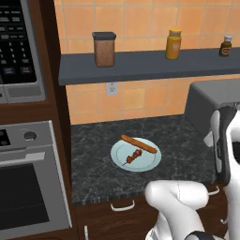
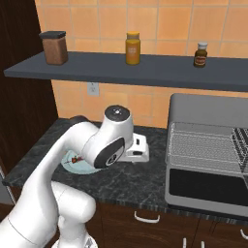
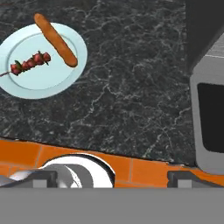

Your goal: Pick up the kebab skewer and baguette bread, and place them inside the toaster oven. Close the toaster oven door and start by setting the timer.

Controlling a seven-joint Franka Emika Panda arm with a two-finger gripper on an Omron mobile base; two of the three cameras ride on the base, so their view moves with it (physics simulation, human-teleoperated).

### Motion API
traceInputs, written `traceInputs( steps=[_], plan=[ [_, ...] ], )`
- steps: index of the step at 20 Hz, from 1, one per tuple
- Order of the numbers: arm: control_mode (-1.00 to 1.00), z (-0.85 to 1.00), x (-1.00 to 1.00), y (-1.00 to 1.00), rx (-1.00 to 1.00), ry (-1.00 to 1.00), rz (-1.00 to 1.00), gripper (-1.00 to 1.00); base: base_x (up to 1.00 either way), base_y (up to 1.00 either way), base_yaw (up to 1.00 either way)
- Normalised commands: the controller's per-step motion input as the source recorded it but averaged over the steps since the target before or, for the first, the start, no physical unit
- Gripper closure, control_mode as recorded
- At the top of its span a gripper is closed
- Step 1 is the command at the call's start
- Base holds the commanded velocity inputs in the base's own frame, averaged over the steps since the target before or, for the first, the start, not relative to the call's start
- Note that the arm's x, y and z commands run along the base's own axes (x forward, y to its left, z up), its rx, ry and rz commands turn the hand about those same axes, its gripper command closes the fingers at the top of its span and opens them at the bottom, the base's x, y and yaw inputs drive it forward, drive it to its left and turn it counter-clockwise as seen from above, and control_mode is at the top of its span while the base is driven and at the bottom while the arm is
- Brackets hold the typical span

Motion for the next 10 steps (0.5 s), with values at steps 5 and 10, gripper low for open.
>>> traceInputs(
  steps=[5,10],
  plan=[
    [-1.0,-0.01,0.0,1.0,-0.01,0.19,0.1,-1.0,0.0,0.0,0.0],
    [-1.0,-0.09,0.3,0.72,0.0,0.11,0.16,-1.0,0.0,0.0,0.0]
  ],
)
